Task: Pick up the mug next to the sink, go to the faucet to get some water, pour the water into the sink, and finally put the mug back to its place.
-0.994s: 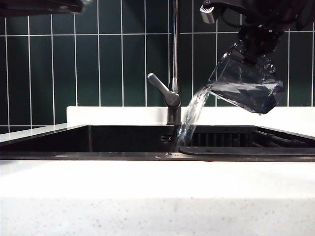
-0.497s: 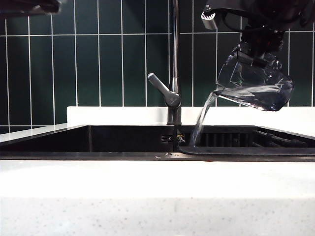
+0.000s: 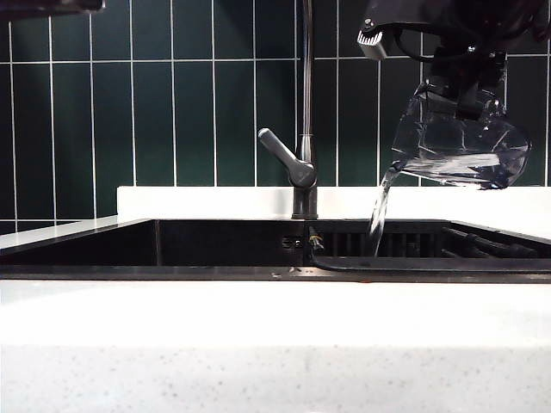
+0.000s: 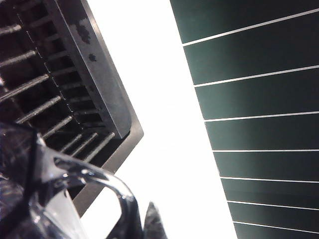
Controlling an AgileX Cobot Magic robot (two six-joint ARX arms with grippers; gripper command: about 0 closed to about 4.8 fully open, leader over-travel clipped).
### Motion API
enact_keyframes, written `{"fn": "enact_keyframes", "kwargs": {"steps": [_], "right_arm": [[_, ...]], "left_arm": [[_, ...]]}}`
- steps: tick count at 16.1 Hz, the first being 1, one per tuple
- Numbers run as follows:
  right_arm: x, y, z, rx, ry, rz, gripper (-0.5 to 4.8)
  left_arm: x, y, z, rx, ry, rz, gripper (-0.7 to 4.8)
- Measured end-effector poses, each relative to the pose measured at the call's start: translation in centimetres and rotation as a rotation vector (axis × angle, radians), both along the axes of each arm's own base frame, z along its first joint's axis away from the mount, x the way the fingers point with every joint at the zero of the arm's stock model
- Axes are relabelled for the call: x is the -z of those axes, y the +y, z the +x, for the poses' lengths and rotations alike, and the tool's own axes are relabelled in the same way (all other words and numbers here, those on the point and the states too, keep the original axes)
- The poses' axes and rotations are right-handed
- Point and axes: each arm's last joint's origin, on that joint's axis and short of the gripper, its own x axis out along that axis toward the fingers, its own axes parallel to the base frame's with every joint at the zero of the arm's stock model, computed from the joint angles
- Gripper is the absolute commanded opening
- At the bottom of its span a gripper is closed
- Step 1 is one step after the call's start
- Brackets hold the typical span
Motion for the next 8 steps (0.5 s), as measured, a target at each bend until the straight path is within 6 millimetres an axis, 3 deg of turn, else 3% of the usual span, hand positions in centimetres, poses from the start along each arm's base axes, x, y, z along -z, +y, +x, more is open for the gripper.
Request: {"fn": "enact_keyframes", "kwargs": {"steps": [2, 6, 8], "right_arm": [[0.0, 0.0, 0.0, 0.001, -0.001, 0.0, -0.05], [-0.1, 0.0, 0.0, -0.013, -0.008, -0.035, -0.05], [-0.2, 0.0, 0.0, -0.02, -0.013, -0.068, -0.05]], "left_arm": [[0.1, -0.4, -0.2, -0.014, -0.042, -0.006, -0.06], [3.1, -1.5, -0.7, 0.002, -0.012, 0.022, -0.06], [2.9, -1.6, -0.8, -0.004, -0.043, 0.0, -0.06]]}}
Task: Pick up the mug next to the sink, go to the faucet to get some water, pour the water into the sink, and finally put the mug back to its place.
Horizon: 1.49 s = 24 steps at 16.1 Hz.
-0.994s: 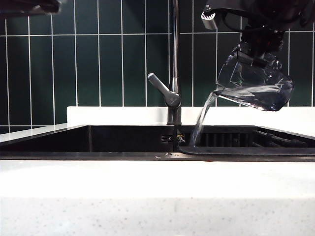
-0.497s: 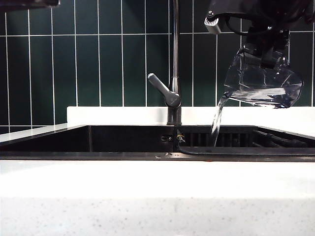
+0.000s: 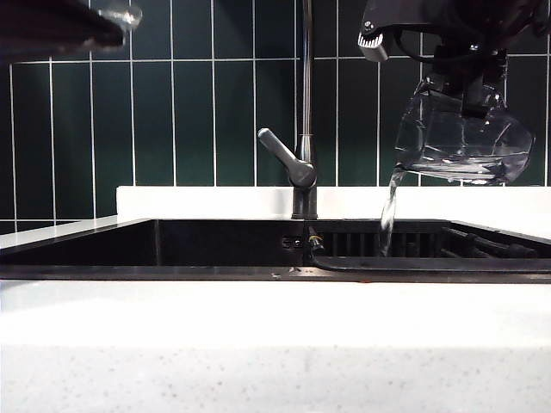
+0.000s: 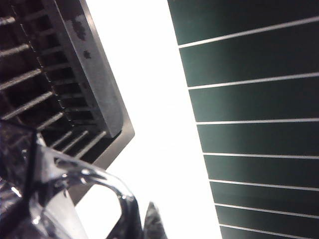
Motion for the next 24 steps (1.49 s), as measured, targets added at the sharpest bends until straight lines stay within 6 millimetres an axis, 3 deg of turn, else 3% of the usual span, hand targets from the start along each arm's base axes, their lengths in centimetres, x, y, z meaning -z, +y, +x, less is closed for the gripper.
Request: {"fn": "enact_keyframes", "kwargs": {"steps": [6, 13, 24], "right_arm": [[0.0, 0.1, -0.1, -0.01, 0.0, -0.106, -0.05], [-0.4, 1.6, -0.9, -0.075, -0.024, -0.184, -0.05], [-0.5, 2.4, -1.6, -0.091, -0.031, -0.375, -0.05]], "left_arm": [[1.5, 0.0, 0.0, 0.0, 0.009, -0.015, -0.06], [2.3, 0.7, -0.9, 0.016, -0.041, -0.133, -0.06], [4.0, 1.3, -1.9, 0.05, -0.028, -0.128, -0.06]]}}
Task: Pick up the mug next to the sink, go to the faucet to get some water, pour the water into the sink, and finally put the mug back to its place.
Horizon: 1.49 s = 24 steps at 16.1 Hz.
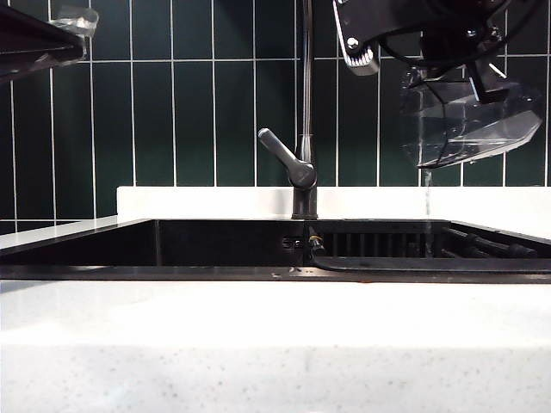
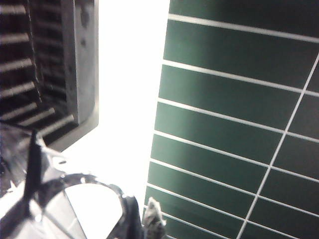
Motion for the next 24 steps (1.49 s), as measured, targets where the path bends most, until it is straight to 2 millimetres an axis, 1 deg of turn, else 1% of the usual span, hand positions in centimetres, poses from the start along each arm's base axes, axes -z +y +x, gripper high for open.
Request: {"fn": "enact_keyframes", "kwargs": {"steps": [3, 6, 9, 12, 13, 14, 15, 16, 17, 20, 22, 24], "right_arm": [[0.0, 0.3, -0.3, -0.009, -0.001, -0.053, -0.05], [-0.1, 0.7, -0.6, -0.02, -0.011, -0.025, -0.05], [-0.2, 0.6, -0.6, 0.081, -0.049, 0.188, -0.05], [-1.3, -0.3, -1.6, 0.154, -0.082, 0.601, -0.05], [-2.0, -1.2, -1.9, 0.186, -0.096, 0.787, -0.05], [-2.3, -2.2, -2.1, 0.211, -0.086, 0.907, -0.05], [-2.9, -3.8, -2.5, 0.21, -0.048, 1.083, -0.05], [-3.1, -5.2, -2.9, 0.193, -0.051, 1.21, -0.05], [-2.8, -7.1, -3.8, 0.169, -0.064, 1.318, -0.05], [-1.3, -10.3, -5.7, 0.09, -0.092, 1.451, -0.05], [0.0, -11.7, -5.9, 0.044, -0.092, 1.515, -0.05], [1.9, -13.1, -5.6, 0.056, -0.054, 1.564, -0.05]], "left_arm": [[0.1, 0.0, 0.0, 0.0, 0.008, 0.007, -0.06], [0.2, 0.0, 0.0, 0.0, 0.017, 0.014, -0.06], [0.2, 0.0, 0.0, 0.0, 0.022, 0.01, -0.06], [0.1, 0.1, -0.1, 0.003, 0.046, -0.022, -0.06], [-0.1, 0.2, -0.2, -0.01, 0.045, -0.042, -0.06], [-0.1, 0.2, -0.2, -0.025, 0.04, -0.05, -0.06], [-0.1, 0.3, -0.2, -0.036, 0.049, -0.048, -0.06], [0.0, 0.3, -0.2, -0.037, 0.063, -0.047, -0.06], [0.0, 0.3, -0.1, -0.049, 0.068, -0.056, -0.06], [0.0, 0.4, -0.1, -0.071, 0.072, -0.06, -0.06], [0.0, 0.4, -0.1, -0.07, 0.075, -0.062, -0.06], [0.0, 0.4, -0.1, -0.07, 0.077, -0.062, -0.05]]}}
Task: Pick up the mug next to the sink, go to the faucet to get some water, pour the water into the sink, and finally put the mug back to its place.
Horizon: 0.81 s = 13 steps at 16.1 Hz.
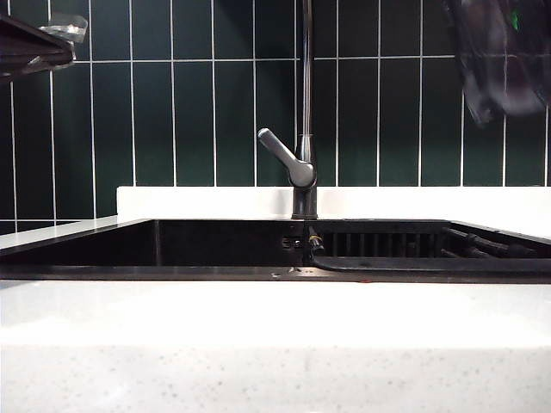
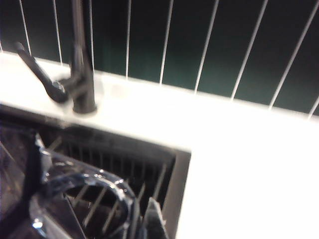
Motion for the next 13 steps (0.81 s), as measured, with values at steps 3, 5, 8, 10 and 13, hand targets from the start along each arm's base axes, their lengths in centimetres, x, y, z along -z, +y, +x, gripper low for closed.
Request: {"fn": "enact_keyframes", "kwargs": {"steps": [3, 5, 8, 10, 13], "right_arm": [[1.6, -2.6, 0.9, 0.036, 0.0, 0.086, -0.05], [1.8, -3.9, 1.7, 0.037, -0.011, 0.098, -0.05], [3.0, -6.7, 3.7, 0.048, -0.004, 0.201, -0.05], [4.1, -7.3, 4.7, 0.056, 0.03, 0.228, -0.05], [5.2, -7.8, 6.5, 0.062, 0.027, 0.229, -0.05]], "left_arm": [[0.1, 0.0, 0.0, 0.016, 0.021, -0.004, -0.05], [0.2, 0.0, 0.0, 0.021, 0.027, 0.001, -0.05], [0.2, 0.0, 0.0, 0.021, 0.033, 0.005, -0.05], [0.3, -0.1, 0.0, 0.021, 0.037, 0.009, -0.05], [0.3, -0.1, 0.0, 0.021, 0.037, 0.009, -0.05]]}}
